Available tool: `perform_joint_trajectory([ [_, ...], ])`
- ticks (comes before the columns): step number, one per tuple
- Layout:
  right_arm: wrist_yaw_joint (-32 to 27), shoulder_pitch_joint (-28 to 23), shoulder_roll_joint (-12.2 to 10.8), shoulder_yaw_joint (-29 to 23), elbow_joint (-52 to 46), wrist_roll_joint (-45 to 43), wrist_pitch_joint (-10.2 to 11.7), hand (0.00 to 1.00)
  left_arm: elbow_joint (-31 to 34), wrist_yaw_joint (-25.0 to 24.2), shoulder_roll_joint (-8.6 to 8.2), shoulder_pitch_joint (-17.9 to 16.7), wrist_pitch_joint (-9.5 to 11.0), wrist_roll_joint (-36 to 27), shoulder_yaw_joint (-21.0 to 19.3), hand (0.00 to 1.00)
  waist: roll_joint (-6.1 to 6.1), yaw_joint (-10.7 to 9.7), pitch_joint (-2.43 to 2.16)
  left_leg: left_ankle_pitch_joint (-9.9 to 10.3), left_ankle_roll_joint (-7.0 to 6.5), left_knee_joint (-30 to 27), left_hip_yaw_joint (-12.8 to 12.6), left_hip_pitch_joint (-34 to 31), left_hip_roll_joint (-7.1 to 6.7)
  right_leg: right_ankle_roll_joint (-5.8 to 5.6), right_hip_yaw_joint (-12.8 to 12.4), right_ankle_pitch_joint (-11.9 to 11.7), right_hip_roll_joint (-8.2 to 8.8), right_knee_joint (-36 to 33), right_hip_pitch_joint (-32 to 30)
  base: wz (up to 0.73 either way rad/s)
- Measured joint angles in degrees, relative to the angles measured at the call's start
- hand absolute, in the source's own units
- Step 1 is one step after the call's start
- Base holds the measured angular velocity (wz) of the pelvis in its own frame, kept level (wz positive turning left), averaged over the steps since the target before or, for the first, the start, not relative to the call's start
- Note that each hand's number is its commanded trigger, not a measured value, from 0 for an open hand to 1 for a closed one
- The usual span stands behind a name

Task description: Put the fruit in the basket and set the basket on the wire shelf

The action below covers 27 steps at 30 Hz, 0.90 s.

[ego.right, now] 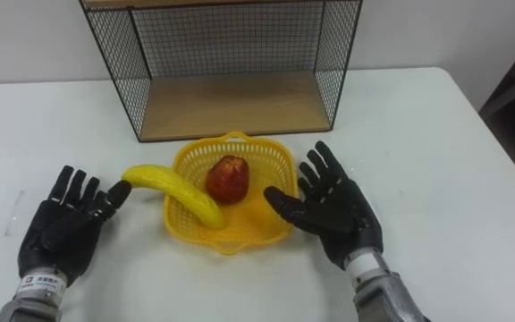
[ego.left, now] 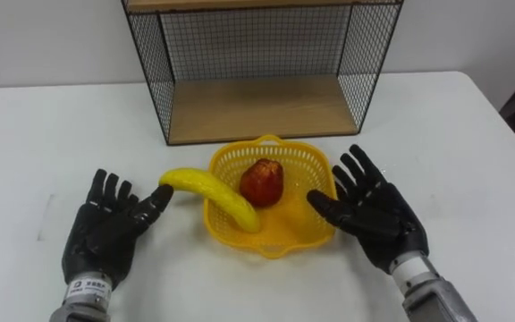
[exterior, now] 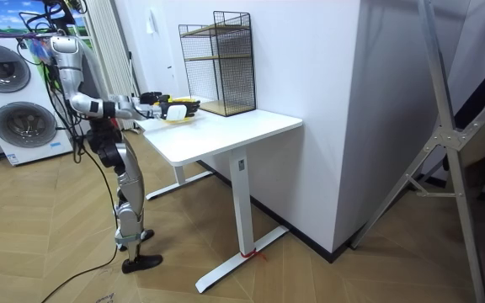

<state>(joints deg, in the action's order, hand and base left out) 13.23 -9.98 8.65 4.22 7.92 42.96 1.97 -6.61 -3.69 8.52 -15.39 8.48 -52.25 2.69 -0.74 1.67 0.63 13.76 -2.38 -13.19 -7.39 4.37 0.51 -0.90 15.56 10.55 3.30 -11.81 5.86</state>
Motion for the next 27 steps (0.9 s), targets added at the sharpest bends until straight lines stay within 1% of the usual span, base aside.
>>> perform_joint_trajectory([
  [7, 0.0, 0.3, 0.1, 1.0, 0.0, 0.0, 0.6, 0.00, 0.0, -0.5, 0.01, 0.0, 0.3, 0.0, 0.7, 0.00, 0.33, 0.0, -0.06, 0.0, 0.00, 0.0, 0.0, 0.1, -0.01, 0.00, -0.2, 0.0, -0.01, 0.0, 0.0, 0.00],
  [12, 0.1, 0.3, 0.1, 1.9, 0.1, 0.0, 0.6, 0.00, -0.1, -0.7, 0.09, 0.0, 0.4, 0.1, 1.0, 0.00, 0.50, 0.0, 0.01, 0.0, 0.00, 0.0, -0.2, 0.3, 0.00, 0.00, -1.0, 0.0, -0.17, 0.0, 0.2, 0.00],
  [15, 0.2, 0.3, 0.1, 2.5, 0.6, 0.0, 0.6, 0.00, -0.1, -0.8, 0.68, 0.0, 0.8, 0.2, 2.1, 0.00, 0.64, 0.0, 0.10, 0.0, 0.00, 0.1, -0.2, 0.3, 0.00, -0.01, -1.0, 0.0, -0.18, 0.0, 0.2, 0.00],
  [20, 0.8, 0.3, 0.1, 3.6, 1.5, -0.4, 0.6, 0.00, -0.6, -1.5, 0.74, 0.0, 0.9, 0.4, 2.6, 0.00, 0.65, 0.0, 0.11, 0.0, 0.00, 0.4, -0.2, 0.3, -0.01, -0.03, -1.0, 0.0, -0.20, 0.0, 0.2, 0.00],
  [25, 1.6, 0.3, 0.0, 3.6, 1.7, -0.6, 0.6, 0.00, -1.2, -2.1, 0.76, -0.1, 1.9, 1.2, 3.1, 0.00, 0.64, -0.1, 0.11, 0.0, 0.00, 0.4, -0.1, 0.2, -0.01, -0.03, -1.0, 0.0, -0.18, 0.0, 0.2, 0.00],
  [27, 2.4, 0.3, -0.1, 3.6, 2.2, -0.6, 0.6, 0.00, -1.2, -2.2, 0.72, -0.1, 1.9, 1.3, 3.2, 0.00, 0.65, -0.1, 0.10, 0.0, 0.00, 0.4, -0.1, 0.1, -0.01, -0.03, -1.0, 0.0, -0.18, 0.0, 0.0, 0.00],
])
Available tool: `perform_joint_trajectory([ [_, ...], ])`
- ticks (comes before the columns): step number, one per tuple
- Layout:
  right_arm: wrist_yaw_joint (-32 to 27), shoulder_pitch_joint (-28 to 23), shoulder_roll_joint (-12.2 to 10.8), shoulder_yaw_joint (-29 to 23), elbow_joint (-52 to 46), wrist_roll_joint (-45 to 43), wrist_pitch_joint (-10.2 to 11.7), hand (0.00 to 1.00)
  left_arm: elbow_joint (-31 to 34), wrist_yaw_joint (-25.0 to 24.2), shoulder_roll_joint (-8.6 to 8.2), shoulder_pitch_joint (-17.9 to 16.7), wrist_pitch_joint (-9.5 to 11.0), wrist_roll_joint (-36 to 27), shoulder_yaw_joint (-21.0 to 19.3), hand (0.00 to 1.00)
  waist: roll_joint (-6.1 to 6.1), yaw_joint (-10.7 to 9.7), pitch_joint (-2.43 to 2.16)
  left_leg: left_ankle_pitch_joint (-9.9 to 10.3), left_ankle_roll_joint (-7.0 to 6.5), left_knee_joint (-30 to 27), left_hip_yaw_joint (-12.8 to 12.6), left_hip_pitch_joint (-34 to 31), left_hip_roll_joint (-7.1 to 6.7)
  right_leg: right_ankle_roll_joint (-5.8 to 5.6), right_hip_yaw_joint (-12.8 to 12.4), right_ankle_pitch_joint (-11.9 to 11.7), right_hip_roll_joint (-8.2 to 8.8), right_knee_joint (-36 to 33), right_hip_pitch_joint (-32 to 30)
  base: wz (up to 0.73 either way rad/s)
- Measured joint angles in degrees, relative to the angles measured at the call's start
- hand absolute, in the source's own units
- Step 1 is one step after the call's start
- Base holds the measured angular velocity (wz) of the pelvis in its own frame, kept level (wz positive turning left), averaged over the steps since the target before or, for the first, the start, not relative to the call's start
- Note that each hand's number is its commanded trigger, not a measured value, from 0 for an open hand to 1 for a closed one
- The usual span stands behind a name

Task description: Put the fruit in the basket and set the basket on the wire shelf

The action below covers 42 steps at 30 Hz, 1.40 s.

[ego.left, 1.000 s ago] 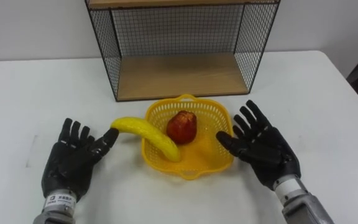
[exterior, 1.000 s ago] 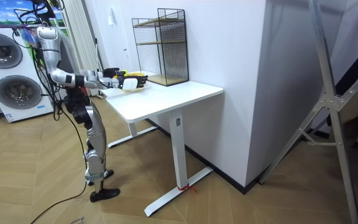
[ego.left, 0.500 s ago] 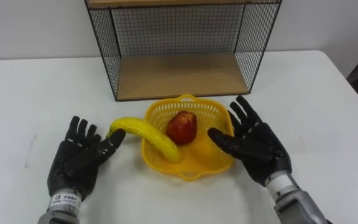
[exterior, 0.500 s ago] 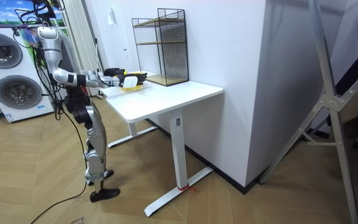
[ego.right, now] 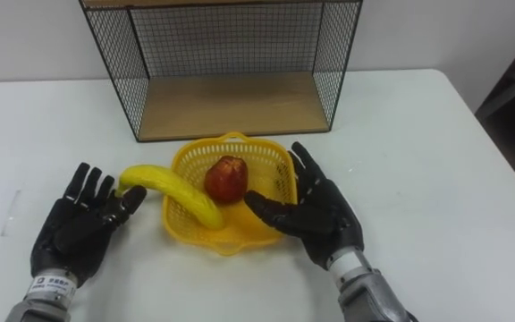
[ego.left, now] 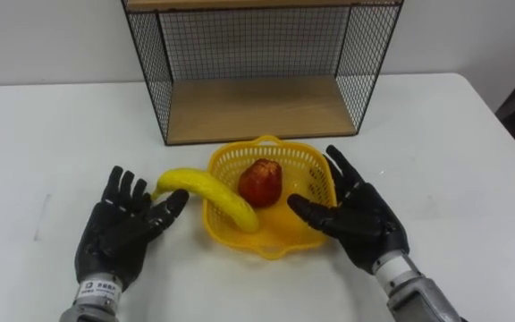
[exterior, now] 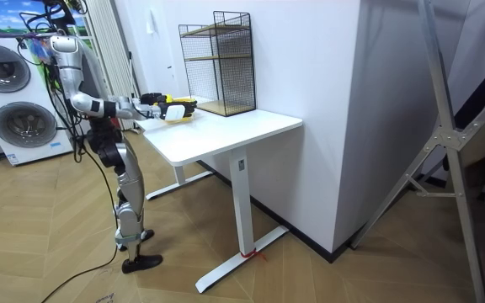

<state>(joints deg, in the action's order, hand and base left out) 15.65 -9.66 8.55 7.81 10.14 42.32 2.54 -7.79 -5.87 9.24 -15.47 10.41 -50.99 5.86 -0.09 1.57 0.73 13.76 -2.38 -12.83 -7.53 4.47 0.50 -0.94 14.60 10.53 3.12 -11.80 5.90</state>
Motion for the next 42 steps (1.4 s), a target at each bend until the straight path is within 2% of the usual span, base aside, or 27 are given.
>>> perform_joint_trajectory([
  [7, 0.7, 0.1, 0.0, 0.6, 0.0, -0.1, 0.0, 0.00, 0.1, -0.5, -0.19, 0.1, 0.7, -0.1, 1.0, 0.00, 0.38, -0.1, -0.20, 0.0, -0.01, -0.8, 0.0, -0.8, 0.00, 0.00, -0.1, 0.0, 0.01, -0.1, -0.6, 0.00],
  [13, 1.8, 1.0, -0.1, 2.7, 0.4, -0.1, 0.0, 0.00, 0.5, -0.7, -0.32, 0.4, 0.9, 0.0, 1.7, 0.00, 0.48, -1.3, -0.15, 0.0, -0.03, -1.6, 0.1, -2.0, 0.01, -0.01, -0.2, 0.0, 0.13, -0.8, -1.9, 0.00],
  [20, 1.7, 1.4, -0.1, 4.1, 0.9, -0.1, 0.5, 0.00, 0.6, -1.5, 0.16, 2.3, -0.3, 0.5, 8.8, 0.00, 0.47, -2.1, 0.06, 0.0, -0.05, -1.5, 0.1, -2.2, 0.06, 0.07, -0.2, -0.1, 0.11, -0.9, -1.9, 0.00],
  [25, 1.7, 1.7, 0.2, 4.3, 1.6, 0.0, 1.6, 0.00, 0.7, -2.1, 0.55, 2.3, -0.4, 1.7, 9.2, 0.00, 0.37, -3.2, 0.32, 0.0, -0.04, -1.6, 0.0, -2.3, 0.18, 0.15, -0.2, -0.1, -0.01, -0.9, -2.0, 0.00],
  [42, 1.6, 3.4, 0.0, 4.4, 3.3, 0.1, 3.2, 0.00, 1.5, -3.9, 0.74, 2.5, -0.4, 3.4, 10.2, 0.00, 0.51, -3.4, 0.38, 0.0, -0.03, -1.8, -0.2, -3.3, 0.27, 0.19, -0.2, -0.2, -0.09, -0.8, -3.0, 0.00],
])
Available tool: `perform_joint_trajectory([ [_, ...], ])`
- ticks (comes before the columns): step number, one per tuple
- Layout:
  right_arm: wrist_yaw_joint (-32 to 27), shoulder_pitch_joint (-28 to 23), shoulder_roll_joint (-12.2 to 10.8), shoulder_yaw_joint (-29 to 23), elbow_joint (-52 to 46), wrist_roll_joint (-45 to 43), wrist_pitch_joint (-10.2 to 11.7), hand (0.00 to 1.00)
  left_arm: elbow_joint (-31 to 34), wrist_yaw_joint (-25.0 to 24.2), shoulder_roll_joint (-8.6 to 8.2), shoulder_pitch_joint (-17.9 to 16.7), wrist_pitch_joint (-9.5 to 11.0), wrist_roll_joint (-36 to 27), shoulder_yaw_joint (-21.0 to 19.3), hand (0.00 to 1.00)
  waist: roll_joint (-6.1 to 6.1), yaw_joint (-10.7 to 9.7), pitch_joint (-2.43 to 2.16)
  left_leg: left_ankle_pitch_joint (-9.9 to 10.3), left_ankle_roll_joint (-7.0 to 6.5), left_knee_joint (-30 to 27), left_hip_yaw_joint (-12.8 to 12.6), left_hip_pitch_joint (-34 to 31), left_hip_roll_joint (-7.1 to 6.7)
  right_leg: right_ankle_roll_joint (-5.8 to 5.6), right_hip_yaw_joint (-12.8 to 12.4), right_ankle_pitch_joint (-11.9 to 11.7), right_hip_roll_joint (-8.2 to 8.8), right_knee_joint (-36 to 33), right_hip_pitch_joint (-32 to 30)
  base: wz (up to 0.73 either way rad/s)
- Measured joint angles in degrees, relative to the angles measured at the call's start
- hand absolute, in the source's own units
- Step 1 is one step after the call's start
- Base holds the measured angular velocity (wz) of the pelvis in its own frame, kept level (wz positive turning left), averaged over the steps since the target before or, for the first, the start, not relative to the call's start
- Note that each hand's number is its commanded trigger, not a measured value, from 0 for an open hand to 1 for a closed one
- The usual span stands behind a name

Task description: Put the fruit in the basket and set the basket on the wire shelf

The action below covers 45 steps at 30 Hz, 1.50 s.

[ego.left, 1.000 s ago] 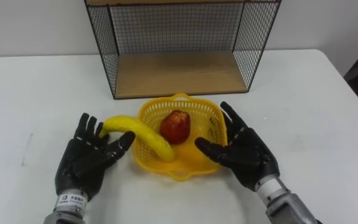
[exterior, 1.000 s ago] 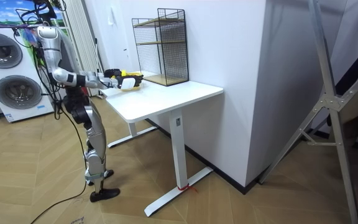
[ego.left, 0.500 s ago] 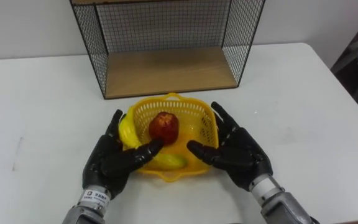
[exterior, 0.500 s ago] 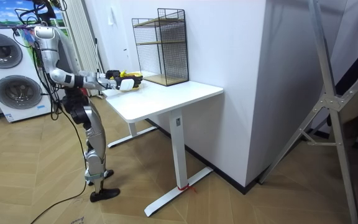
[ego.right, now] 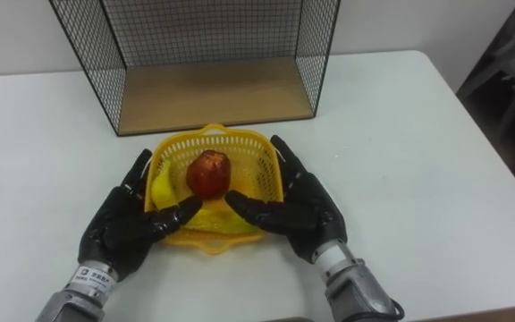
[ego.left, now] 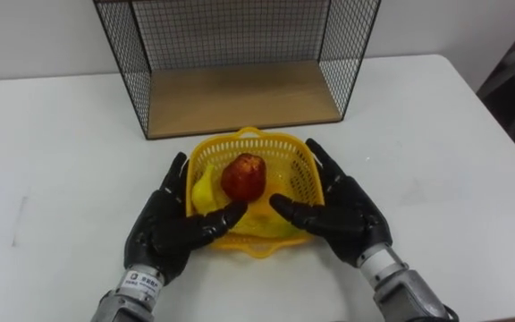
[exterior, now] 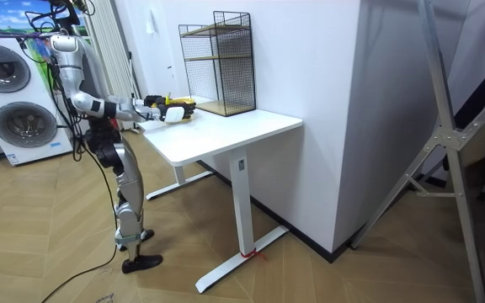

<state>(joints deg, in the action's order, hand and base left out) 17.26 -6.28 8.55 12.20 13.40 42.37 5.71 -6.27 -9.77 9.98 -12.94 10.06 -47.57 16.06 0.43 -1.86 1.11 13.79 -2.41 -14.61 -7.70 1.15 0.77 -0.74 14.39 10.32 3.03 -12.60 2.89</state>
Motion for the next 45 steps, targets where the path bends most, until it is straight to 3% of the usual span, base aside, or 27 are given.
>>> perform_joint_trajectory([
  [17, -0.5, 0.0, -0.1, 0.1, 0.2, 0.4, 0.8, 0.00, 0.0, -1.1, -0.01, 0.4, -0.3, -0.2, 1.1, 0.00, 0.03, 0.1, -0.04, 0.0, 0.02, 0.0, -0.3, 0.6, 0.08, 0.03, -0.4, 0.0, -0.05, 0.0, 0.1, -0.01],
  [22, -1.6, 0.8, -0.1, 0.1, -0.4, 0.5, 0.9, 0.00, 0.5, -1.1, -0.33, 1.9, -0.3, -0.3, 0.9, 0.00, -0.06, 0.1, -0.10, 0.0, 0.02, -0.1, -0.3, 0.4, 0.10, 0.06, -0.3, -0.1, -0.06, 0.0, 0.0, 0.00],
  [27, -2.7, 1.7, -0.1, 0.0, -2.3, 1.4, 3.1, 0.00, 3.4, -1.1, -0.59, 3.6, 0.4, -0.3, 0.6, 0.00, -0.21, 0.4, -0.23, 0.0, 0.01, -0.1, -0.6, 0.8, 0.12, 0.07, -0.5, -0.1, -0.04, -0.1, 0.1, -0.02],
  [35, -4.6, 2.7, -0.3, 0.1, -7.0, 2.6, 3.8, 0.00, 5.9, -1.1, -0.80, 4.7, 0.5, -0.3, -0.2, 0.00, -0.25, 0.5, -0.26, 0.0, 0.02, 0.1, -1.2, 1.1, 0.26, 0.12, -0.9, -0.1, -0.19, -0.1, 0.1, -0.04],
  [45, -4.6, 2.7, -0.2, 0.1, -10.7, 3.1, 5.4, 0.00, 9.4, -1.1, -0.33, 4.7, 2.0, -0.7, -0.3, 0.00, -0.27, 0.7, -0.47, 0.0, 0.02, 0.2, -1.5, 2.1, 0.28, 0.11, -1.3, -0.1, -0.21, -0.1, 0.8, 0.00],
])
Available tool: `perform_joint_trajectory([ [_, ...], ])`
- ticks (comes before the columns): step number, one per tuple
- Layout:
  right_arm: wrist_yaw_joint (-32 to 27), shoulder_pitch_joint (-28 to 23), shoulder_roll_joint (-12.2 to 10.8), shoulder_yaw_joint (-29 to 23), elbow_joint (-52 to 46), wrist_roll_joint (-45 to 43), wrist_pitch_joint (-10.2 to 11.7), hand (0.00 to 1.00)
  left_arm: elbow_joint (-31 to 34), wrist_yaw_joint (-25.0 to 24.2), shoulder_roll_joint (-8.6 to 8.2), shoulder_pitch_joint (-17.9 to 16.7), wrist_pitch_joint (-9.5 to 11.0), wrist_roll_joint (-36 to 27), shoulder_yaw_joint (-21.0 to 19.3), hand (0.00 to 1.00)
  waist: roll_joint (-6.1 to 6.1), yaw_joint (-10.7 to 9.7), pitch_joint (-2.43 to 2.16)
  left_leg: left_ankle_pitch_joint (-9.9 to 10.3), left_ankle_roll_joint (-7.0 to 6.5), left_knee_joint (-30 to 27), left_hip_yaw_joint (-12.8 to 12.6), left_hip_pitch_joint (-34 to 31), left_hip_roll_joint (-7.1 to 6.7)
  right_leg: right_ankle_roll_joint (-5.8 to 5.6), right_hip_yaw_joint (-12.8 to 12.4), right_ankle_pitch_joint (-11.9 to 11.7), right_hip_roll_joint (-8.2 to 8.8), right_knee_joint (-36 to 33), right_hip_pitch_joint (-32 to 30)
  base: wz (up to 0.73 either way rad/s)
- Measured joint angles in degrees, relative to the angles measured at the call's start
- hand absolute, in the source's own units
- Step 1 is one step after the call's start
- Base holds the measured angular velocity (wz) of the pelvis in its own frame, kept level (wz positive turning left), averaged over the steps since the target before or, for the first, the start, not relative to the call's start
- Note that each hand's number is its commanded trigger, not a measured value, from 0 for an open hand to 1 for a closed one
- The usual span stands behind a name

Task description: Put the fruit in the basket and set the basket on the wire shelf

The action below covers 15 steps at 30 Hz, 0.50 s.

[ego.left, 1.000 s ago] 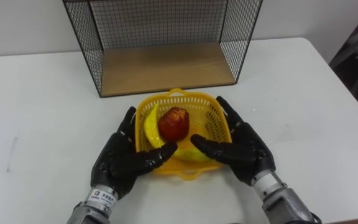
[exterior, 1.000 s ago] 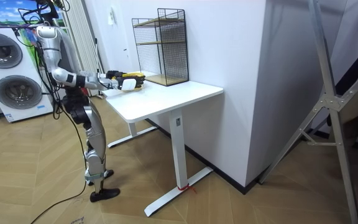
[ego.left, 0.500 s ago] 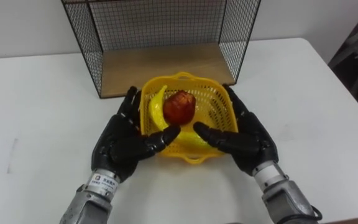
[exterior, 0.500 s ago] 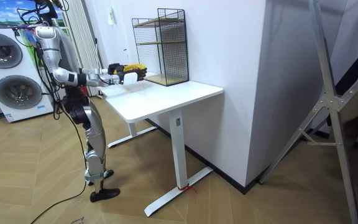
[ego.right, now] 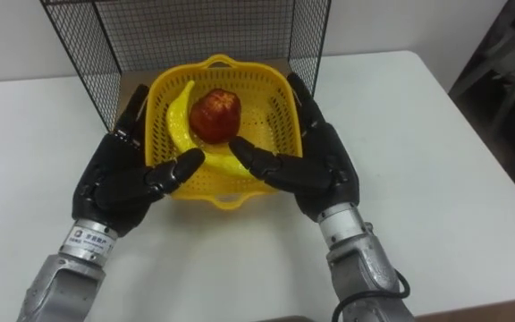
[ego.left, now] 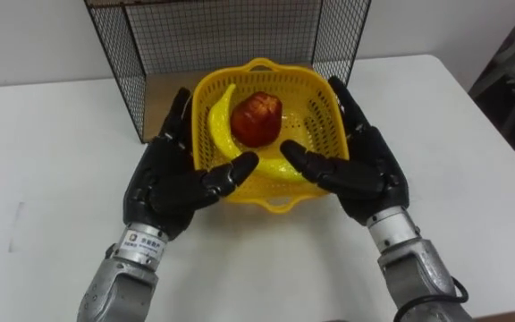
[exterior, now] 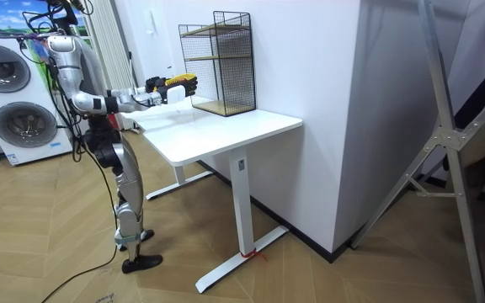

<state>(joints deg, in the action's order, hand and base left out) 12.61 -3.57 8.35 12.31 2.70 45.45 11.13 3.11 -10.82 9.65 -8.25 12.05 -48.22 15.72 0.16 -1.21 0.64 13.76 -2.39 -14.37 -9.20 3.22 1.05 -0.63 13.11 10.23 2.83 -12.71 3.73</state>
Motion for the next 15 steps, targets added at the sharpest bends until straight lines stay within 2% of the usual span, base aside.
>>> perform_joint_trajectory([
  [5, 0.1, 0.0, 0.0, 0.0, 0.0, 0.7, 0.1, 0.00, 0.1, 0.0, -0.34, 0.0, 0.0, 0.2, -0.3, 0.00, 0.25, 0.2, -0.17, 0.1, 0.07, -0.2, -0.3, 0.4, 0.19, 0.00, -0.4, 0.0, -0.07, -0.6, 0.1, -0.04],
  [8, 0.2, 0.0, -0.4, 0.0, 0.0, -0.1, 0.0, 0.00, 0.3, 0.0, -1.55, 0.0, 0.0, 0.5, -1.4, 0.00, 0.37, 0.3, -0.22, 0.1, 0.16, -0.6, -0.5, 0.5, 0.36, 0.02, -0.7, 0.0, -0.18, -1.1, -0.1, -0.04],
  [11, 0.2, 0.0, -1.2, 0.1, 0.2, -0.2, 0.3, 0.00, 0.4, 0.0, -1.55, 0.0, 0.0, 0.4, -1.8, 0.00, 0.87, 1.0, -0.15, 0.6, 0.44, -2.1, -1.1, 0.3, 0.88, 0.56, -0.8, 0.5, -0.32, -2.8, -0.6, -0.11],
  [13, 0.2, 0.0, -1.2, 0.3, 0.5, -0.2, 0.4, 0.00, 0.4, 0.0, -1.66, 0.0, 0.1, 0.5, -1.9, 0.00, 1.41, 1.5, 0.18, 2.2, 0.86, -5.4, -1.2, -0.8, 1.91, 1.17, -0.9, 1.5, -0.84, -4.5, -1.1, -0.14],
  [15, 0.2, 0.0, -1.4, 0.5, 1.4, -0.2, 0.9, 0.00, 0.4, 0.0, -1.99, 0.0, 0.1, 0.5, -1.8, 0.00, 2.17, 3.1, 0.32, 5.3, 1.82, -11.4, -1.5, -2.9, 3.88, 2.20, -1.0, 4.3, -1.57, -9.3, -3.3, -0.17],
])
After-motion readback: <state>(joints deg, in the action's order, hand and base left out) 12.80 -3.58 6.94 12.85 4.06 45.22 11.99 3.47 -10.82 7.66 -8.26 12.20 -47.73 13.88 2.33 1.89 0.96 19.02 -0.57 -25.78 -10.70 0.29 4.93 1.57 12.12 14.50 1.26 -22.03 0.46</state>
